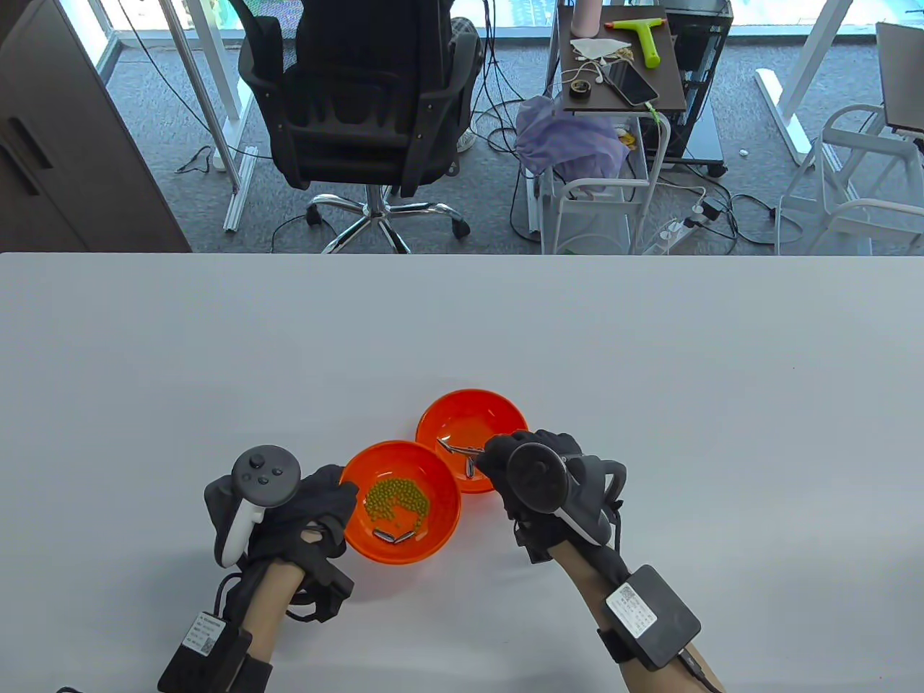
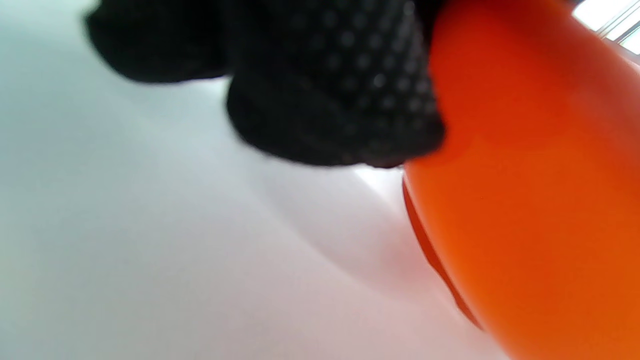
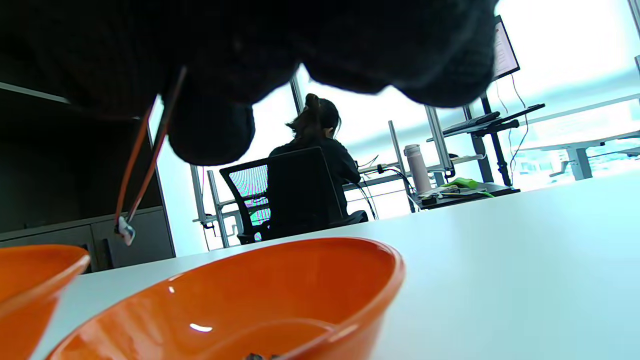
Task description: Pick sunflower seeds with tweezers into bowl
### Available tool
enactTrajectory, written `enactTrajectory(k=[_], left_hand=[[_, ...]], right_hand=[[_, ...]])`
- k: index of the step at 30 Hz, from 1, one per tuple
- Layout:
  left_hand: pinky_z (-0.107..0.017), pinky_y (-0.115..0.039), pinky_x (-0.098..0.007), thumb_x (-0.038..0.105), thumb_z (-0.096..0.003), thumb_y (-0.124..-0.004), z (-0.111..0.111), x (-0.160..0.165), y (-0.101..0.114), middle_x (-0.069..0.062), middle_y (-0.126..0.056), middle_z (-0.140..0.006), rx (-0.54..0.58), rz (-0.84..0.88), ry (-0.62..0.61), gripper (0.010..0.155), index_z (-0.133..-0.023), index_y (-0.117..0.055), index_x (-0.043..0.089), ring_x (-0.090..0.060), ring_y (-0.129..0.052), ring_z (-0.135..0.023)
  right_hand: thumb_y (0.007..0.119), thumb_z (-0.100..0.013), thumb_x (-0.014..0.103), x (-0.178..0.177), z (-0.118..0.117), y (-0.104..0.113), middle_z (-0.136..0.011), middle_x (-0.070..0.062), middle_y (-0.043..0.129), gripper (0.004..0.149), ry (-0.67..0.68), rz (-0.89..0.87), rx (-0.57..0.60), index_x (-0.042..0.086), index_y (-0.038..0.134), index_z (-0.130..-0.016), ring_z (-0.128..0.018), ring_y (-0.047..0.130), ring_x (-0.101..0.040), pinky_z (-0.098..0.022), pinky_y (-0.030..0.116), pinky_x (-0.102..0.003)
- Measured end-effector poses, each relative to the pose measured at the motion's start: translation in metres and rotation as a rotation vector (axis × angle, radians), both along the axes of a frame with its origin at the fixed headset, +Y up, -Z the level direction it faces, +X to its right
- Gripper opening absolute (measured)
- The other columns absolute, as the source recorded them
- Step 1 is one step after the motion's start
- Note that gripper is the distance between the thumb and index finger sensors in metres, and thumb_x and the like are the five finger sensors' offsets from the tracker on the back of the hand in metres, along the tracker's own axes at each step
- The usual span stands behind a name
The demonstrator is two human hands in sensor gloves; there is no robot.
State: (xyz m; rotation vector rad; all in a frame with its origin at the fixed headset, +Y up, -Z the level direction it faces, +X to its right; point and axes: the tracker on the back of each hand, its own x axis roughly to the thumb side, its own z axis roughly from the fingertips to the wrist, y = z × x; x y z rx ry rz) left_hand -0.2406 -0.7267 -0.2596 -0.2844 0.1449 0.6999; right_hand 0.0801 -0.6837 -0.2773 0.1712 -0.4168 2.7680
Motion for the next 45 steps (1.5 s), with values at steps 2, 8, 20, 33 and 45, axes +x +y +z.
enactTrajectory(k=[2,8,20,33,45], left_hand=[[-0.02,-0.094,-0.036,0.04,-0.0468,-0.078,0.0,0.0,0.0,-0.005,-0.105,-0.043,-0.001,-0.001,0.0,0.049,-0.087,-0.084,0.012,-0.013,-0.105,-0.011],[-0.02,-0.094,-0.036,0.04,-0.0468,-0.078,0.0,-0.001,0.0,-0.005,-0.105,-0.043,0.0,-0.001,0.001,0.049,-0.087,-0.084,0.012,-0.013,-0.105,-0.011],[-0.02,-0.094,-0.036,0.04,-0.0468,-0.078,0.0,-0.001,0.001,-0.005,-0.105,-0.043,0.0,-0.001,0.0,0.049,-0.087,-0.084,0.012,-0.013,-0.105,-0.011],[-0.02,-0.094,-0.036,0.04,-0.0468,-0.078,0.0,0.0,0.0,-0.005,-0.105,-0.043,0.008,0.0,-0.004,0.049,-0.087,-0.084,0.012,-0.013,-0.105,-0.011],[-0.021,-0.093,-0.036,0.04,-0.0469,-0.078,0.0,0.001,0.0,-0.005,-0.105,-0.043,0.008,-0.003,-0.006,0.049,-0.087,-0.084,0.012,-0.013,-0.105,-0.011]], right_hand=[[0.092,-0.029,0.047,0.003,-0.003,-0.006,-0.028,0.015,0.096,0.035,-0.016,0.031,-0.015,0.027,0.11,-0.051,-0.019,0.095,-0.012,-0.043,0.089,-0.038],[0.092,-0.028,0.047,0.006,-0.009,-0.017,-0.028,0.016,0.096,0.035,-0.038,0.101,-0.049,0.027,0.11,-0.05,-0.019,0.096,-0.012,-0.042,0.089,-0.038],[0.089,-0.03,0.05,0.003,-0.01,-0.023,-0.03,0.016,0.096,0.039,-0.064,0.248,-0.081,0.027,0.109,-0.053,-0.02,0.096,-0.012,-0.043,0.088,-0.038],[0.088,-0.029,0.051,-0.008,0.002,-0.001,-0.032,0.016,0.096,0.04,0.083,-0.038,-0.052,0.029,0.107,-0.056,-0.023,0.096,-0.012,-0.045,0.088,-0.039],[0.088,-0.029,0.052,-0.055,0.025,-0.006,-0.032,0.017,0.096,0.041,0.352,0.07,-0.113,0.03,0.107,-0.057,-0.023,0.096,-0.012,-0.046,0.088,-0.039]])
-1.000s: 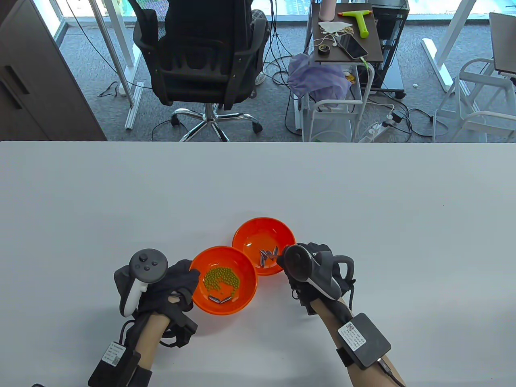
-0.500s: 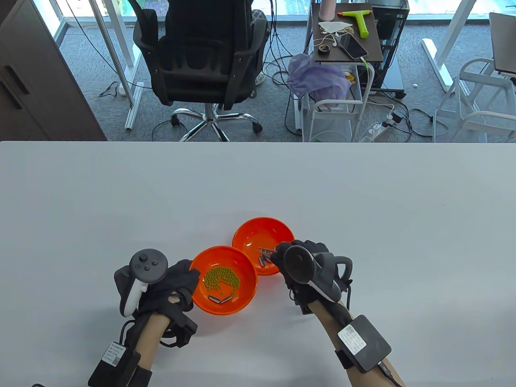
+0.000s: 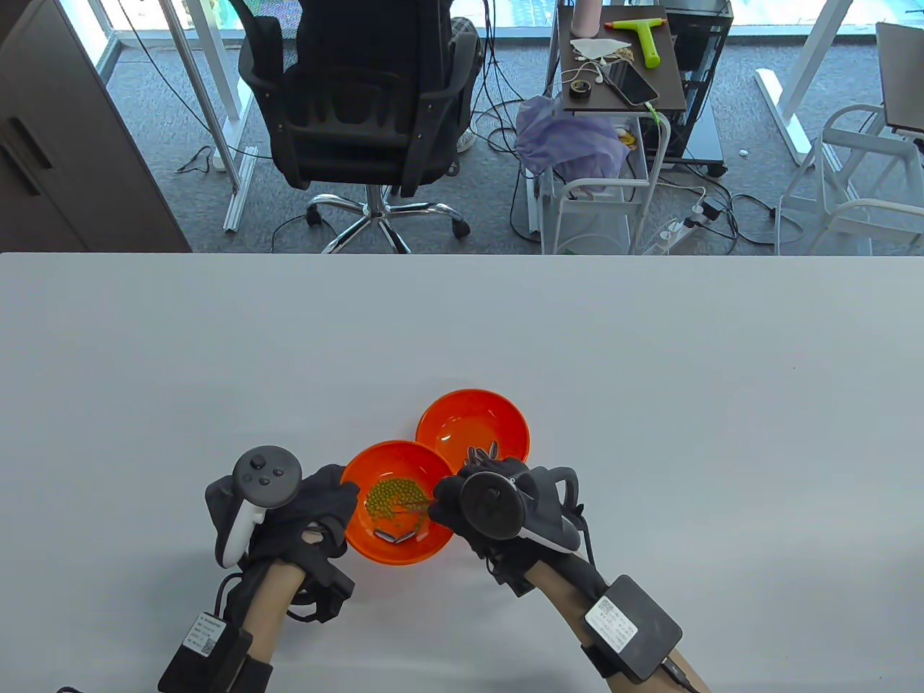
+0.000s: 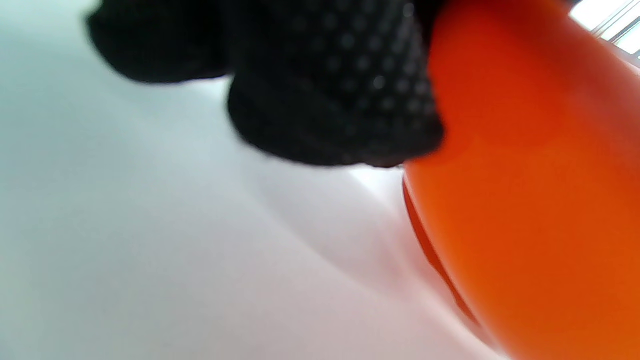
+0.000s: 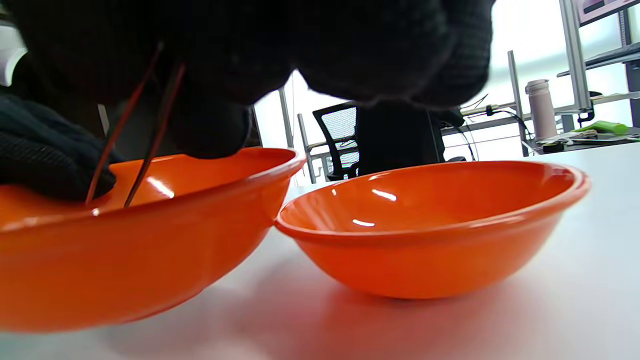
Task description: Pick sunflower seeds with tweezers into bowl
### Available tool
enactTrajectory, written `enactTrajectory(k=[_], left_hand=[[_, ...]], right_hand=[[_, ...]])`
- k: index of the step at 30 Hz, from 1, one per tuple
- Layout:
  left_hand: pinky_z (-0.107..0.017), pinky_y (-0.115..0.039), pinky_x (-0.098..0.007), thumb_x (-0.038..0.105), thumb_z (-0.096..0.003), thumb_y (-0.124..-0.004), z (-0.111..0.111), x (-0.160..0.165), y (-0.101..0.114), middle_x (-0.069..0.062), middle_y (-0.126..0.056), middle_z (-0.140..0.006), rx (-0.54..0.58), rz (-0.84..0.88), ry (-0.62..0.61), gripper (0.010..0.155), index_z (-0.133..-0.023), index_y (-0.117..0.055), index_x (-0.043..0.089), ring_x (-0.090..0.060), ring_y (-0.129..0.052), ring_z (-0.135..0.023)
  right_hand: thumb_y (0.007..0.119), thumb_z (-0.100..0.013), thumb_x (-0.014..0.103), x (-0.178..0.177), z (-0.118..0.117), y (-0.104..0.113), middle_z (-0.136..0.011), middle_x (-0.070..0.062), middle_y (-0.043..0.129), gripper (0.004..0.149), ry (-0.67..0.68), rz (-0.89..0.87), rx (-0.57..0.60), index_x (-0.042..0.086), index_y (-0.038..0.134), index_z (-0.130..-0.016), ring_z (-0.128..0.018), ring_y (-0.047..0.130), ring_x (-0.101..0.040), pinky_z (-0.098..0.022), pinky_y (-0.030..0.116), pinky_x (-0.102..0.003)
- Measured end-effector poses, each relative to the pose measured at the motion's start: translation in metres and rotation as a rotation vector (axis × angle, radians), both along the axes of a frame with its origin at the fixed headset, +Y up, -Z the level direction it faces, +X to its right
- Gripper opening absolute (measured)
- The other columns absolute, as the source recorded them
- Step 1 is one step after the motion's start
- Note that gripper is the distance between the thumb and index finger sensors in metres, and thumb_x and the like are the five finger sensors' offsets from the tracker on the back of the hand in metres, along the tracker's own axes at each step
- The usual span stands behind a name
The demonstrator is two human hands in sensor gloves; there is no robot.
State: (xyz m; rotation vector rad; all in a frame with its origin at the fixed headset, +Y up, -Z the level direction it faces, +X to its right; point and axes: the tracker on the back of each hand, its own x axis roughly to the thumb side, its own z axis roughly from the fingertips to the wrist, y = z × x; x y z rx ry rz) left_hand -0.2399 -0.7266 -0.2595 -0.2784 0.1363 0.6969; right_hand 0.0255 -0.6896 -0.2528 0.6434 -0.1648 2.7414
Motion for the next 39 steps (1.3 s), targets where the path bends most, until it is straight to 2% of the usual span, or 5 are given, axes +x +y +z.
enactTrajectory(k=[13,24,27,33,39], left_hand=[[-0.02,-0.094,-0.036,0.04,-0.0468,-0.078,0.0,0.001,0.0,-0.005,-0.105,-0.043,0.001,0.001,-0.003,0.049,-0.087,-0.084,0.012,-0.013,-0.105,-0.011],[-0.02,-0.093,-0.036,0.039,-0.0469,-0.078,0.0,0.001,0.0,-0.005,-0.105,-0.043,-0.004,0.0,-0.005,0.049,-0.087,-0.084,0.012,-0.013,-0.105,-0.011],[-0.02,-0.093,-0.036,0.039,-0.0469,-0.078,0.0,0.001,0.0,-0.005,-0.105,-0.043,-0.005,-0.002,-0.002,0.049,-0.087,-0.084,0.012,-0.013,-0.105,-0.011],[-0.02,-0.094,-0.036,0.04,-0.0469,-0.078,0.0,0.0,0.0,-0.005,-0.105,-0.043,-0.008,-0.003,0.006,0.049,-0.087,-0.084,0.012,-0.013,-0.105,-0.011],[-0.02,-0.094,-0.036,0.04,-0.0469,-0.078,0.0,-0.002,0.0,-0.005,-0.105,-0.043,-0.011,-0.005,0.012,0.049,-0.087,-0.084,0.012,-0.013,-0.105,-0.011]], right_hand=[[0.087,-0.029,0.053,-0.022,0.014,-0.01,-0.032,0.017,0.096,0.041,0.071,0.117,0.053,0.03,0.107,-0.057,-0.023,0.097,-0.012,-0.045,0.088,-0.039],[0.09,-0.029,0.048,-0.021,0.015,-0.008,-0.029,0.016,0.096,0.037,0.085,0.084,0.103,0.027,0.109,-0.053,-0.021,0.096,-0.012,-0.045,0.088,-0.038],[0.09,-0.029,0.048,-0.015,0.012,-0.003,-0.029,0.016,0.095,0.037,0.044,0.04,0.123,0.027,0.109,-0.052,-0.021,0.096,-0.012,-0.045,0.088,-0.038],[0.089,-0.029,0.048,0.013,-0.001,0.008,-0.029,0.016,0.095,0.037,-0.12,-0.061,0.172,0.027,0.109,-0.053,-0.02,0.095,-0.012,-0.044,0.088,-0.038],[0.089,-0.029,0.048,0.036,-0.014,0.008,-0.029,0.016,0.095,0.037,-0.255,-0.094,0.177,0.027,0.109,-0.053,-0.02,0.095,-0.011,-0.043,0.089,-0.037]])
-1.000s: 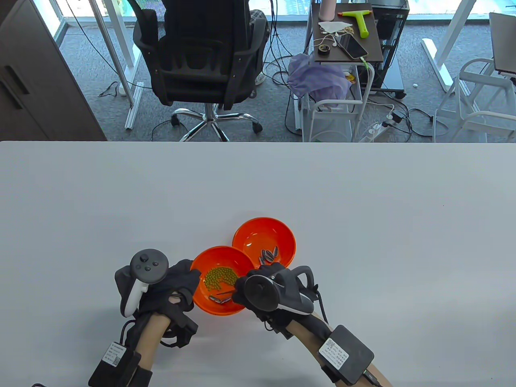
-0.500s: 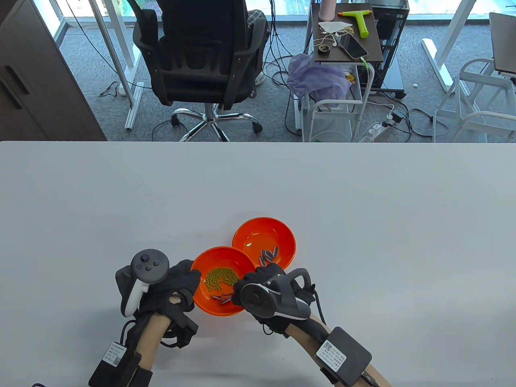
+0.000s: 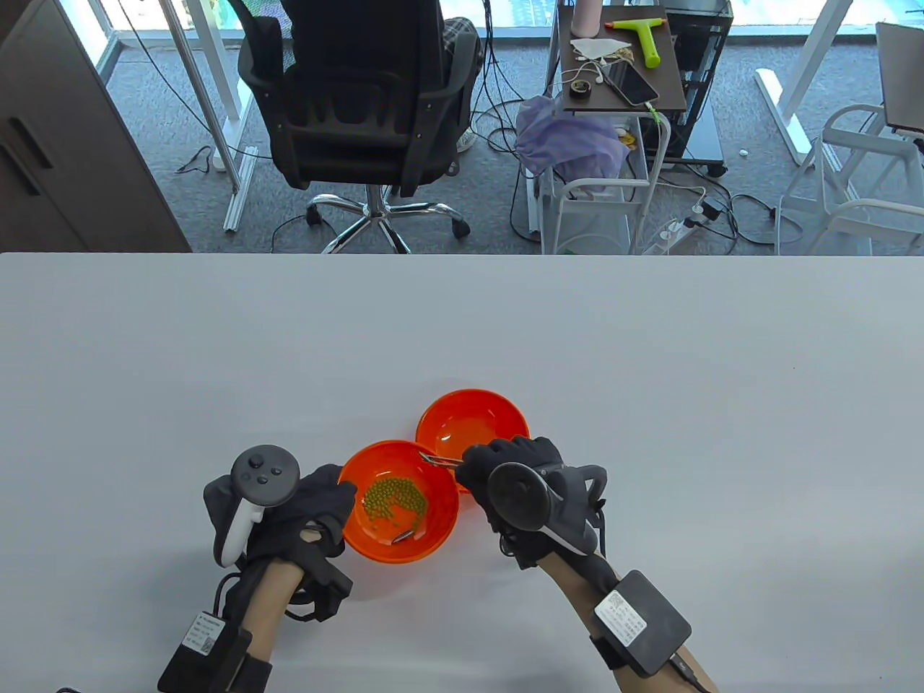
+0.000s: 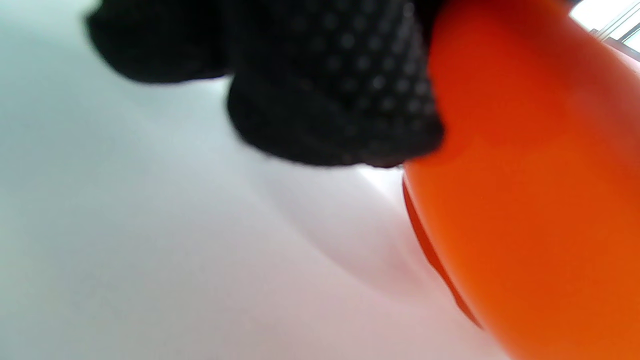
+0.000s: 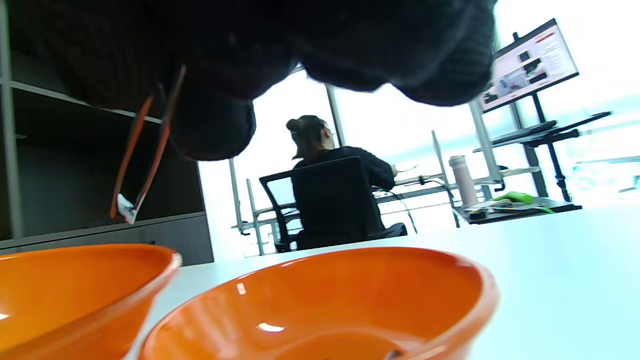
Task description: Pick sunflower seeds with tweezers into bowl
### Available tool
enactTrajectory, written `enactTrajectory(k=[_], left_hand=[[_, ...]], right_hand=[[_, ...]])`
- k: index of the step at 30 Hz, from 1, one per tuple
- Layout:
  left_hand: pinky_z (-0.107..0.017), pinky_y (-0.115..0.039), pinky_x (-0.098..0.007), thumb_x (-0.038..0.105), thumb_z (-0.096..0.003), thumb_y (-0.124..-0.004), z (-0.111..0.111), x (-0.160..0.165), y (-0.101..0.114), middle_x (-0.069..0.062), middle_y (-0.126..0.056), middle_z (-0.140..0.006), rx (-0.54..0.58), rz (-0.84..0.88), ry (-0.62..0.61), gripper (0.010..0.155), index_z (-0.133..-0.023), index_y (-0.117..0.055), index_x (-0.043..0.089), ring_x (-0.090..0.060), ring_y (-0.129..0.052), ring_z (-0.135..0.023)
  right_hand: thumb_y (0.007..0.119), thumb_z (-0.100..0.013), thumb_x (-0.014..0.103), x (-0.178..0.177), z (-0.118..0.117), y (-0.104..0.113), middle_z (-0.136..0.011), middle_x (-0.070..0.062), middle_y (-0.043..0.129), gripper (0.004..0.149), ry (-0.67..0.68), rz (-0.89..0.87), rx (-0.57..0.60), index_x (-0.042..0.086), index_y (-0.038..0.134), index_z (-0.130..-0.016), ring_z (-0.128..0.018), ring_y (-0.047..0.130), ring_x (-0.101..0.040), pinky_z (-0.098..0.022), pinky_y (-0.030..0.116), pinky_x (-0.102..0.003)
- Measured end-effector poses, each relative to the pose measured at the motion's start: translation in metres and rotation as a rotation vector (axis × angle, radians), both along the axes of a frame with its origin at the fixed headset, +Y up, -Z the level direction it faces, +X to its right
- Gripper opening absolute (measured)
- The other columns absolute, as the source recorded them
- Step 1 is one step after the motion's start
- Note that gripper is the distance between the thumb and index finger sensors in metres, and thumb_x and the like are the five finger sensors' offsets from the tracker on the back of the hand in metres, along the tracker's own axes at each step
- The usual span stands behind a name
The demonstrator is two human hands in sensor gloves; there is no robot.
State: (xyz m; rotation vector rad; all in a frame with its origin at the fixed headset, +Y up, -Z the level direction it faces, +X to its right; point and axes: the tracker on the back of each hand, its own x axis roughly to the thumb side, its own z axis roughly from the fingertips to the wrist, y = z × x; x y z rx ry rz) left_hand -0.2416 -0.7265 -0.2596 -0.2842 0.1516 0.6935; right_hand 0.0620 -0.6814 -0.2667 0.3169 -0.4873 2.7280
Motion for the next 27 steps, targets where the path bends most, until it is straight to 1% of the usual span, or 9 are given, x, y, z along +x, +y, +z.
enactTrajectory(k=[4,12,27], left_hand=[[-0.02,-0.094,-0.036,0.04,-0.0469,-0.077,0.0,0.0,0.0,-0.004,-0.105,-0.043,-0.001,0.001,0.001,0.049,-0.087,-0.084,0.012,-0.013,-0.105,-0.011],[-0.02,-0.093,-0.036,0.039,-0.0469,-0.078,0.0,-0.001,0.0,-0.005,-0.105,-0.043,-0.004,-0.002,0.0,0.049,-0.087,-0.084,0.012,-0.013,-0.105,-0.011],[-0.02,-0.094,-0.036,0.04,-0.0469,-0.077,-0.001,-0.001,0.0,-0.005,-0.105,-0.043,-0.002,-0.001,0.0,0.049,-0.087,-0.084,0.012,-0.013,-0.105,-0.011]], right_hand=[[0.089,-0.029,0.048,0.01,-0.007,-0.006,-0.029,0.016,0.095,0.037,-0.043,0.003,-0.021,0.027,0.109,-0.053,-0.019,0.095,-0.011,-0.043,0.089,-0.037],[0.089,-0.029,0.048,0.019,-0.017,-0.02,-0.029,0.016,0.095,0.037,-0.095,0.055,-0.071,0.027,0.109,-0.052,-0.019,0.095,-0.011,-0.043,0.089,-0.037],[0.09,-0.029,0.048,0.014,-0.02,-0.031,-0.029,0.016,0.095,0.037,-0.109,0.211,-0.126,0.027,0.109,-0.052,-0.02,0.095,-0.012,-0.043,0.089,-0.038]])
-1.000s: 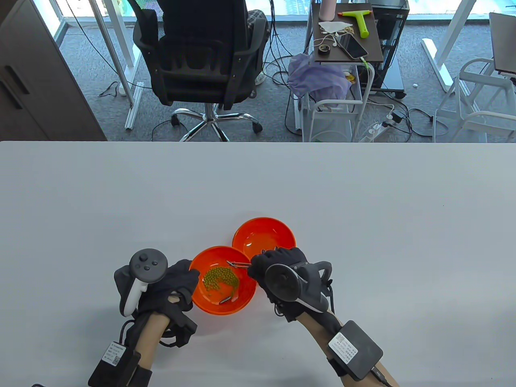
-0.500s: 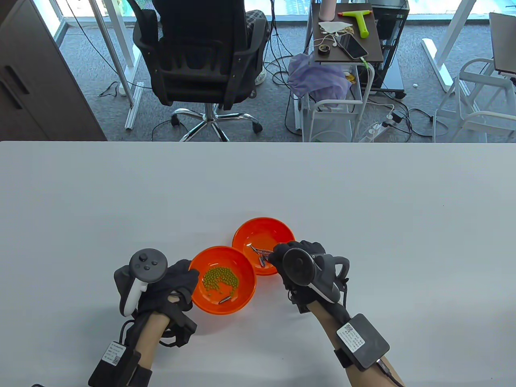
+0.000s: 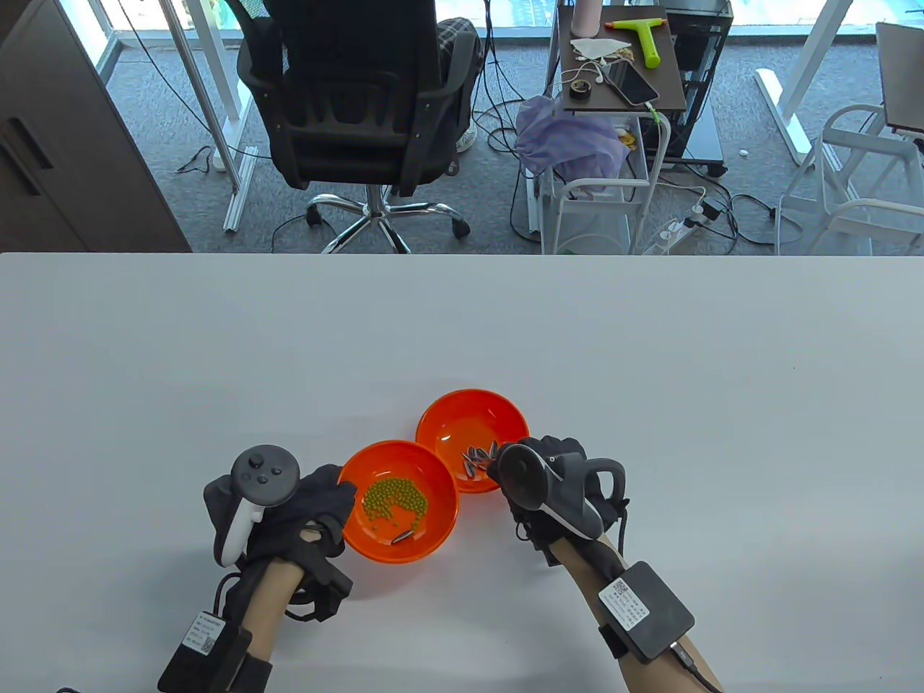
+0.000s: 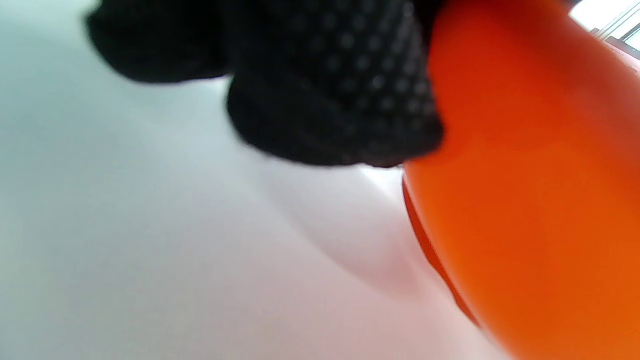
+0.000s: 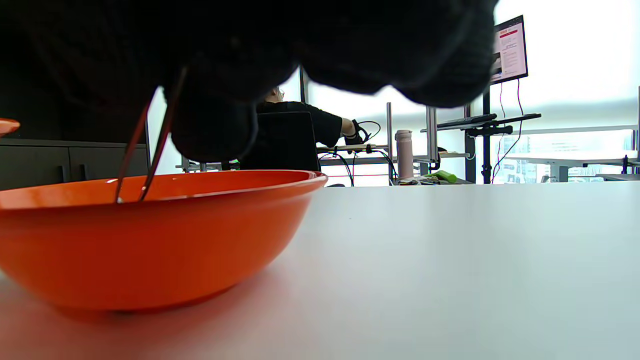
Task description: Pick sunflower seeds with tweezers into bowl
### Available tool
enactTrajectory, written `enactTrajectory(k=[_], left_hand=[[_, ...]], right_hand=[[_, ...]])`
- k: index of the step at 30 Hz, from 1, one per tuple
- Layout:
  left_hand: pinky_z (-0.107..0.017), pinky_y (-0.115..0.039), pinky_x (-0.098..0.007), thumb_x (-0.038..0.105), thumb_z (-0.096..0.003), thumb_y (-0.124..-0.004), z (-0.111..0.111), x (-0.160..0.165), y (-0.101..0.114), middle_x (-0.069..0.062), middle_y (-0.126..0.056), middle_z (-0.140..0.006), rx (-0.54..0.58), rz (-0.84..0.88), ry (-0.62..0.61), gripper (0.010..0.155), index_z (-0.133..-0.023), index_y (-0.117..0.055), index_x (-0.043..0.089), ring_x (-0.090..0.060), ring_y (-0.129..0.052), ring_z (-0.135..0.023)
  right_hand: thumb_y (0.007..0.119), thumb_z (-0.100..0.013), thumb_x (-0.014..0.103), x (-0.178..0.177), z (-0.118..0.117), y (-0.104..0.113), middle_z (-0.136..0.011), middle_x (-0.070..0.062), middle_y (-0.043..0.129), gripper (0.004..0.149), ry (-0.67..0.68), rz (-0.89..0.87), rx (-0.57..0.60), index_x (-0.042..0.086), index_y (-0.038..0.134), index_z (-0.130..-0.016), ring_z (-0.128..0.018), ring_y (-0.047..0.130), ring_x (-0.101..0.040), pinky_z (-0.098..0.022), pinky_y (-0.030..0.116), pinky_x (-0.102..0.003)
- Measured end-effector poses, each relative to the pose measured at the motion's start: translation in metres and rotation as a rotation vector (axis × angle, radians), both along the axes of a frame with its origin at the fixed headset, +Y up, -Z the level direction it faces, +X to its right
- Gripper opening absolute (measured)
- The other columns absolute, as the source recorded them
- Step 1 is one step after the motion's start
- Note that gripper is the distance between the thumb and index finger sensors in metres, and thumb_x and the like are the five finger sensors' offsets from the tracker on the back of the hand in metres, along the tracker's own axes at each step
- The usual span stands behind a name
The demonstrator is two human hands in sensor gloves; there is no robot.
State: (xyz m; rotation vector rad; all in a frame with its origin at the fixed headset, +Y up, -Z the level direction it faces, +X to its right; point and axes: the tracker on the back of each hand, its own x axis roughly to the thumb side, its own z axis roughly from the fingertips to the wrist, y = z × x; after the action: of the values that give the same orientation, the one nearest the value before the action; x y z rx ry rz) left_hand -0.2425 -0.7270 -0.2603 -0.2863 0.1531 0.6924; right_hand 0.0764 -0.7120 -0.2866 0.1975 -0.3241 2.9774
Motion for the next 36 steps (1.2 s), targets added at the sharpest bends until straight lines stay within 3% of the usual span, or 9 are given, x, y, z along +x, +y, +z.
enactTrajectory(k=[10,19,25,36], left_hand=[[-0.02,-0.093,-0.036,0.04,-0.0469,-0.078,0.0,0.0,0.0,-0.005,-0.105,-0.043,-0.001,0.0,-0.001,0.049,-0.087,-0.084,0.012,-0.013,-0.105,-0.011],[-0.02,-0.094,-0.036,0.04,-0.0469,-0.078,0.0,0.001,-0.001,-0.005,-0.105,-0.043,0.0,0.0,-0.002,0.049,-0.087,-0.084,0.012,-0.013,-0.105,-0.011],[-0.02,-0.094,-0.036,0.04,-0.0469,-0.077,0.0,0.0,-0.001,-0.005,-0.105,-0.043,-0.001,0.002,-0.004,0.049,-0.087,-0.084,0.012,-0.013,-0.105,-0.011],[-0.021,-0.094,-0.036,0.04,-0.0469,-0.077,-0.001,0.0,-0.001,-0.005,-0.105,-0.043,-0.002,0.007,-0.008,0.049,-0.087,-0.084,0.012,-0.013,-0.105,-0.011]], right_hand=[[0.088,-0.03,0.051,-0.001,-0.001,-0.002,-0.032,0.017,0.096,0.04,-0.025,0.038,-0.037,0.028,0.107,-0.056,-0.023,0.096,-0.012,-0.044,0.088,-0.039],[0.088,-0.03,0.051,0.0,0.004,0.015,-0.032,0.017,0.096,0.04,0.021,-0.17,-0.014,0.029,0.107,-0.057,-0.023,0.097,-0.012,-0.045,0.088,-0.039],[0.088,-0.03,0.051,-0.011,0.011,0.026,-0.034,0.017,0.096,0.04,0.16,-0.21,-0.036,0.03,0.107,-0.057,-0.025,0.097,-0.012,-0.047,0.087,-0.039],[0.089,-0.028,0.05,-0.044,0.027,0.022,-0.036,0.016,0.096,0.04,0.434,-0.088,-0.086,0.031,0.107,-0.058,-0.03,0.097,-0.013,-0.051,0.085,-0.041]])
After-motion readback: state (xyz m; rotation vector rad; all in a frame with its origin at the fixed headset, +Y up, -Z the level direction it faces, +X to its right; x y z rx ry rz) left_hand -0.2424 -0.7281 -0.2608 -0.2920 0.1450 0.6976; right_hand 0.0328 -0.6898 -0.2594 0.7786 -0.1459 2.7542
